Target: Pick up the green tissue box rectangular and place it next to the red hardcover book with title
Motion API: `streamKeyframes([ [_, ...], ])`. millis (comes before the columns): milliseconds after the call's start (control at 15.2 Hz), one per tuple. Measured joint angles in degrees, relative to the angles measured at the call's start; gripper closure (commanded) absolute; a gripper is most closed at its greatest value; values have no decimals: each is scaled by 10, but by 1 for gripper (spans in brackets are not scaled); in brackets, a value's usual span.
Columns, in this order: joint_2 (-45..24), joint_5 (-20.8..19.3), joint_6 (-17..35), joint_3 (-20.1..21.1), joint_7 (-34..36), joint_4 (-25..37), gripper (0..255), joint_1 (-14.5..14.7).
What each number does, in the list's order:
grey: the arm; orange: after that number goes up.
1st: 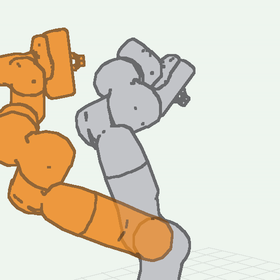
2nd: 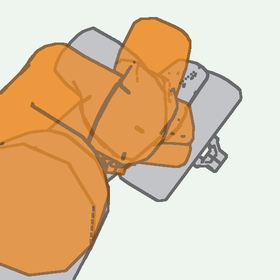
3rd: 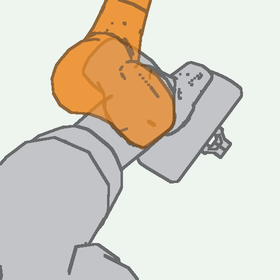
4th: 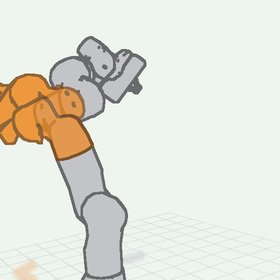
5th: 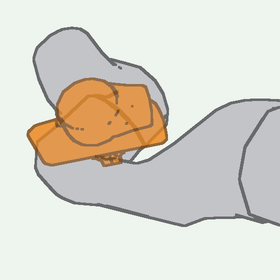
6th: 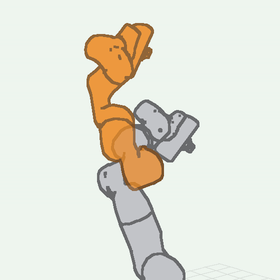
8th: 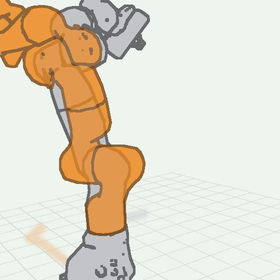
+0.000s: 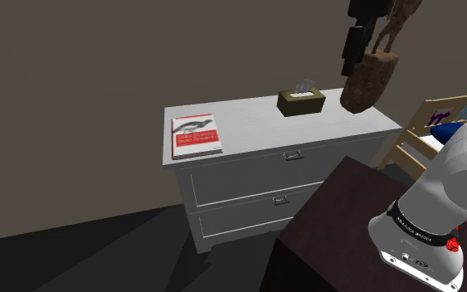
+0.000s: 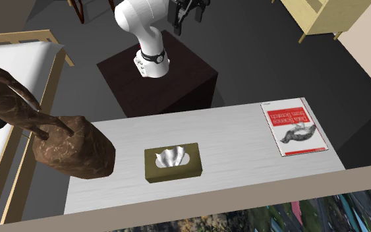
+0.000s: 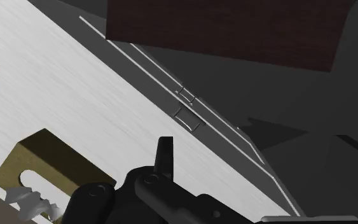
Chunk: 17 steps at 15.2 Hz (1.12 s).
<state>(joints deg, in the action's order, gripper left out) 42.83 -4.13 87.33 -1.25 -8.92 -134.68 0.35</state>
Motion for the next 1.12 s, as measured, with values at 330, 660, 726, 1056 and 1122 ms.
streamKeyframes([
  [330,-16,-42,49,-13,-41,-28,0,-2],
  [660,-58,-117,141,-42,-107,-61,0,-12],
  [726,-65,-132,164,-48,-117,-73,0,-15],
  [1056,-132,-206,261,-74,-166,-77,0,-28],
  [1122,-147,-221,282,-80,-175,-76,0,-32],
])
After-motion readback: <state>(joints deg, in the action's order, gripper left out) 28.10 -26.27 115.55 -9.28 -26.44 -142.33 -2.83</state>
